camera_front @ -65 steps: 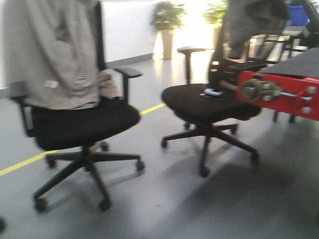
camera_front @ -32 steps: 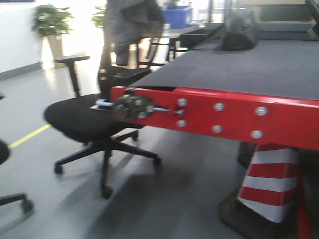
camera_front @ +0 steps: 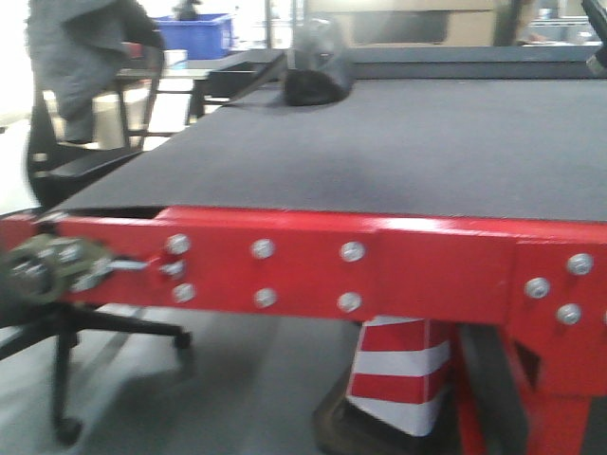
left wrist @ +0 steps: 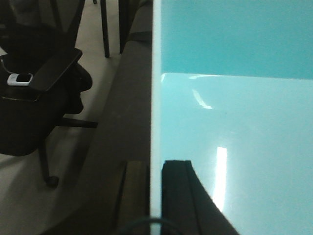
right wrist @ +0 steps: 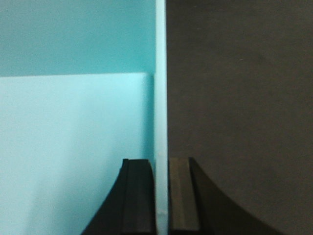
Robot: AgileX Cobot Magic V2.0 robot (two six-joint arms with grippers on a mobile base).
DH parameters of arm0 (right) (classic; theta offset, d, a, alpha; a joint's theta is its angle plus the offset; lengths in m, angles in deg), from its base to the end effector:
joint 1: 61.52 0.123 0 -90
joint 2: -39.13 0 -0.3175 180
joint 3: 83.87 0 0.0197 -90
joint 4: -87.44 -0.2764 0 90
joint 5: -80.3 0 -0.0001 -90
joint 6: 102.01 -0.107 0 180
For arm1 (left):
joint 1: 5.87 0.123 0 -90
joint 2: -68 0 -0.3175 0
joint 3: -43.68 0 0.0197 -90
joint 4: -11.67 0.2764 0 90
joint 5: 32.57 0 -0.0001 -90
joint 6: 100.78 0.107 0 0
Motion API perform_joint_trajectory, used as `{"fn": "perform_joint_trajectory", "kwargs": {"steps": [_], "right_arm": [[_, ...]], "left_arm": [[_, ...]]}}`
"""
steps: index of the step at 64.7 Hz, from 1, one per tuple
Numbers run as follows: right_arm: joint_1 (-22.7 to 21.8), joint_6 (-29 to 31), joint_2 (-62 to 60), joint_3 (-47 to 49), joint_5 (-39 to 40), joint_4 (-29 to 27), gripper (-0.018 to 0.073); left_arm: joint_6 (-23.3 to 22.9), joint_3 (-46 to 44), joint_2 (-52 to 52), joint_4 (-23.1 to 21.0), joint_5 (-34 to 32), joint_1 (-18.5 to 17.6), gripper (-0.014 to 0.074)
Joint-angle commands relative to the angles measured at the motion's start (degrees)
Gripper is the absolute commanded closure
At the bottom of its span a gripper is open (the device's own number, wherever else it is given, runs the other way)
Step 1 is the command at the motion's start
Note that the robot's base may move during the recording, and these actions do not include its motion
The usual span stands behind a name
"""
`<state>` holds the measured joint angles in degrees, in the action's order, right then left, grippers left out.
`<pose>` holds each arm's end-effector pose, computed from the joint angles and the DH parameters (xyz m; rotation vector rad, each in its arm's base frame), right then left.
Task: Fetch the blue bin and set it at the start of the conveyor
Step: 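Carry the teal bin with both grippers over the black belt conveyor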
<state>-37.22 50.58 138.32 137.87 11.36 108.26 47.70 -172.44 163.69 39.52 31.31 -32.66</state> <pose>0.3388 0.1140 0.5437 0.1023 2.1421 0.0773 0.3268 -0.1147 0.5465 -0.1063 2.0479 -0.0335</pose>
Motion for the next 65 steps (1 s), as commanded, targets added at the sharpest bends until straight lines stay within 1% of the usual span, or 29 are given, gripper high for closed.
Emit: {"fn": "perform_joint_trajectory", "kwargs": {"steps": [1,23,37,65], "right_arm": [[-0.3,0.6,-0.8,0.8,0.8,3.4,0.0724],[-0.3,0.6,-0.8,0.8,-1.0,3.0,0.0724],[-0.3,0.6,-0.8,0.8,-1.0,0.9,0.0724],[-0.3,0.6,-0.8,0.8,-1.0,1.0,0.0724]], "left_arm": [[-0.1,-0.8,-0.8,3.9,-0.6,0.2,0.0708],[-0.1,-0.8,-0.7,3.9,-0.6,0.2,0.0708],[-0.1,-0.8,-0.7,3.9,-0.6,0.2,0.0708],[-0.1,-0.8,-0.7,3.9,-0.6,0.2,0.0708]]}}
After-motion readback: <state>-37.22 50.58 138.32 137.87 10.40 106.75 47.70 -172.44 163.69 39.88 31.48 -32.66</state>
